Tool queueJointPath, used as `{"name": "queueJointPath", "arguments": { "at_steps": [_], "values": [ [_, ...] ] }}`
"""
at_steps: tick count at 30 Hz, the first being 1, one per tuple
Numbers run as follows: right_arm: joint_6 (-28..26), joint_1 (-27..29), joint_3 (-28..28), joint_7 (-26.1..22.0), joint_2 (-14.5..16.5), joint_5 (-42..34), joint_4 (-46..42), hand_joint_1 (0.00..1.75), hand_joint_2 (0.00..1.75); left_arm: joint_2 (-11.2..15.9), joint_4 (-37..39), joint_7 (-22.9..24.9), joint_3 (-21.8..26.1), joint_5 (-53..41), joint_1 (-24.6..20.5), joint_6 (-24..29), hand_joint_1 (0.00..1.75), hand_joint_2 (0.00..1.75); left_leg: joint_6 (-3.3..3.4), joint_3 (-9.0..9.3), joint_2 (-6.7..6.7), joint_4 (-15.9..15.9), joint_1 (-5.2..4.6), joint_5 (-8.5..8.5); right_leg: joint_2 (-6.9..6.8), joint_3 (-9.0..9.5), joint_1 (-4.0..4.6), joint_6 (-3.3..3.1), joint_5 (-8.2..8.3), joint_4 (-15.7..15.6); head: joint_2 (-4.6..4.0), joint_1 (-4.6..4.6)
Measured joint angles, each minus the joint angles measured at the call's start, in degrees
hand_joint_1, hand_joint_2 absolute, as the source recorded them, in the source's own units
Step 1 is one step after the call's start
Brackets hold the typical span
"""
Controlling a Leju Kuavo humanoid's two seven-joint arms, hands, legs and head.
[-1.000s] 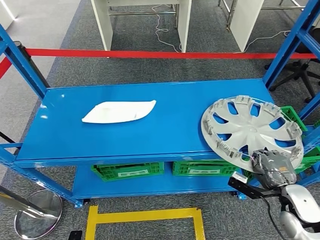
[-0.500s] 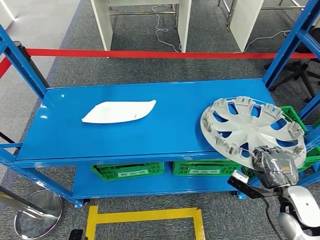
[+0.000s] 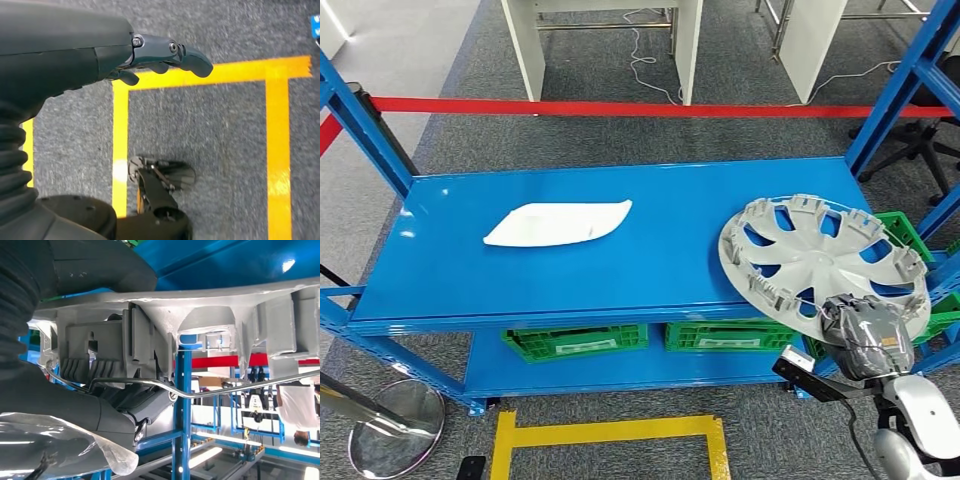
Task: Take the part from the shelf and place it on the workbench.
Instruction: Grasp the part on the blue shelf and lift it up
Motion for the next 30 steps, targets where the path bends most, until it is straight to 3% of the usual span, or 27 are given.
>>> {"name": "queueJointPath", "arguments": {
  "at_steps": [14, 30],
  "values": [
    [-0.70, -0.62, -0.13, -0.67, 0.36, 0.14, -0.81, 1.75, 1.75, -0.08, 0.00, 2.62, 0.12, -0.89, -0.49, 6.33, 0.00, 1.75, 0.00, -0.03, 0.00, 0.00, 0.00, 0.00, -0.01, -0.01, 0.00, 0.00, 0.00, 0.00, 0.00, 0.00],
    [-1.88, -1.53, -0.13, -1.29, 0.92, -1.79, -1.99, 1.75, 1.75, -0.68, 0.00, 3.01, 0.12, -1.50, -0.53, 7.67, 0.00, 1.75, 0.00, -0.06, -0.01, 0.00, 0.00, 0.00, -0.02, -0.03, 0.00, 0.00, 0.00, 0.01, 0.00, 0.00]
  ]
}}
